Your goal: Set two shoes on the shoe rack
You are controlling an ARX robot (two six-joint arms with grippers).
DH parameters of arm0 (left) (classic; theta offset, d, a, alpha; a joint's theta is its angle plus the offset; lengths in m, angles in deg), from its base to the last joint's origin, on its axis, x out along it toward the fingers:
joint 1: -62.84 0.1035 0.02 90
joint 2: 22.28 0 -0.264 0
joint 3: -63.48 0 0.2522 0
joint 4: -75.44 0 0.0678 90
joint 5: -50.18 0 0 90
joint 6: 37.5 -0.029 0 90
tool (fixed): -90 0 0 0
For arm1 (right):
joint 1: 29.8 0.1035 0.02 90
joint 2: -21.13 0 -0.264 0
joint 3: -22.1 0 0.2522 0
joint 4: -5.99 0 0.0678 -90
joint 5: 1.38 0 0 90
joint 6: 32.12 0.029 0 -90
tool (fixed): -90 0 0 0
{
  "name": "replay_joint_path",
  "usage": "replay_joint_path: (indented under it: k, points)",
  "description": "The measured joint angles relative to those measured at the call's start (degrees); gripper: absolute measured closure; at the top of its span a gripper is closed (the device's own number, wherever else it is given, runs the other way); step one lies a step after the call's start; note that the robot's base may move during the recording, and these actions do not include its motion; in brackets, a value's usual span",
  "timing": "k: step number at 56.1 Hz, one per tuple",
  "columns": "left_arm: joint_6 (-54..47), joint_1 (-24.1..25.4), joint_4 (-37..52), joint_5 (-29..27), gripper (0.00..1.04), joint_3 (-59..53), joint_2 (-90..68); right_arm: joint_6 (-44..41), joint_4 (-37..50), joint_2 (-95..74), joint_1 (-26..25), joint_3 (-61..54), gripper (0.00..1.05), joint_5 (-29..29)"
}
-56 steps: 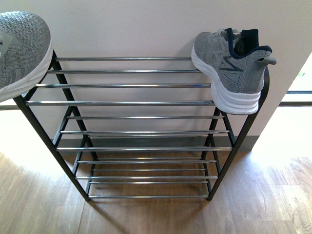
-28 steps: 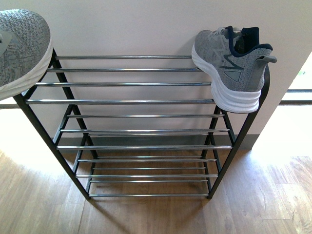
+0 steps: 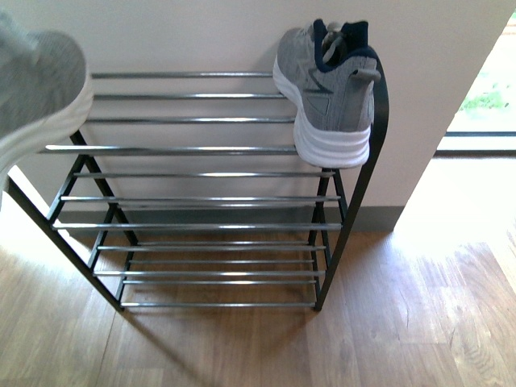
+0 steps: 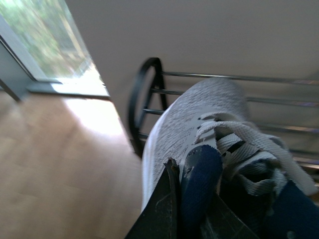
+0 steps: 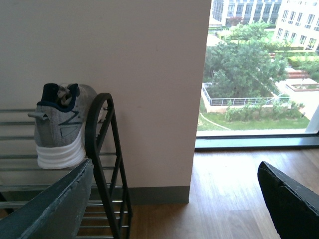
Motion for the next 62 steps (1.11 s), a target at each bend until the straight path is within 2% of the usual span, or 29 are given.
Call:
replay_joint_path:
  k: [2,7,19,33,42,57,62]
  points:
    - [7.54,0.44,0.39,1.9,1.03,4.39,-5.46,0.02,0.0,0.0,0.0,0.0,0.09,-0.02]
    - [15.17,0.81,1.7,6.12,1.03,14.8,-17.42,0.0,0.0,0.0,0.0,0.0,0.09,0.0]
    - [18.18,-0.42,-0.5,10.93,1.03,34.88,-40.59,0.0,0.0,0.0,0.0,0.0,0.09,0.0]
    - [18.93,-4.5,-6.05,13.44,1.03,48.89,-53.0,0.0,0.0,0.0,0.0,0.0,0.09,0.0]
    - [17.49,-5.62,-6.19,15.08,1.03,53.29,-56.5,0.0,0.0,0.0,0.0,0.0,0.09,0.0]
    - [18.38,-5.38,-6.45,16.98,1.03,52.54,-57.11,0.0,0.0,0.0,0.0,0.0,0.09,0.0]
    - [19.1,-4.94,-7.67,18.21,0.9,51.65,-57.11,0.0,0.0,0.0,0.0,0.0,0.09,0.0]
